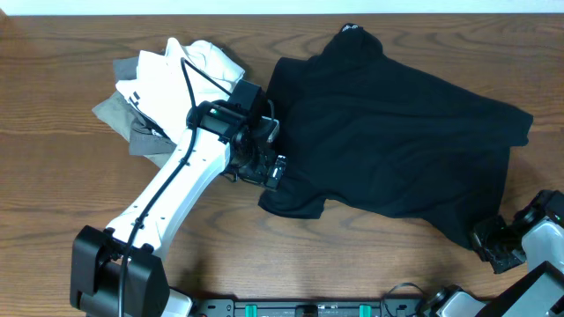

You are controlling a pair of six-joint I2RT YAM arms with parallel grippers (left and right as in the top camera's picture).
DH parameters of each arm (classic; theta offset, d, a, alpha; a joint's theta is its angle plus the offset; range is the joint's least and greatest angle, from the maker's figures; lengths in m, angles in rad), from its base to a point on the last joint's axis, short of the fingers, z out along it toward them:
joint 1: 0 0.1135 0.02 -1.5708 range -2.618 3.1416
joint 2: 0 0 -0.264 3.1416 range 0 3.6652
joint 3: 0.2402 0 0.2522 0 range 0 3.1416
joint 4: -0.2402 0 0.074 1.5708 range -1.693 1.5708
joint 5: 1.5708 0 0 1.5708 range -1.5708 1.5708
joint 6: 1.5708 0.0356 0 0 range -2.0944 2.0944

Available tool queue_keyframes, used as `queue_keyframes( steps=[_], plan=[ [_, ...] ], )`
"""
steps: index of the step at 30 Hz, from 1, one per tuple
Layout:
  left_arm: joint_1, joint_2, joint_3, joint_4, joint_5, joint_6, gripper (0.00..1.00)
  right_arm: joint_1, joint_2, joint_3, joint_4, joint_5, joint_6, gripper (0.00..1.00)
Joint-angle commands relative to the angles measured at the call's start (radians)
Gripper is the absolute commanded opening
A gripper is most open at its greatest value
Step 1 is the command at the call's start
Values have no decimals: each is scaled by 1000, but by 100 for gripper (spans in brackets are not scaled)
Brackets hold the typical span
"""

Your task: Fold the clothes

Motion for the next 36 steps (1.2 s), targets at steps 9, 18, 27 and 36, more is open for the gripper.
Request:
queue_keyframes(
  steps=[9, 18, 27, 36],
  plan=[
    [4, 5, -1, -13, 13, -24, 98, -119, 12, 413, -196, -7, 4, 1],
    [-23, 5, -85, 61, 286, -84, 98, -124, 12, 447, -254, -55, -24, 1],
    [-164, 22, -277, 328, 354, -289, 98, -124, 12, 447, -257, -85, -37, 1],
    [-205, 113, -336, 492, 353, -407, 74, -124, 12, 447, -257, -115, -37, 1]
  ],
)
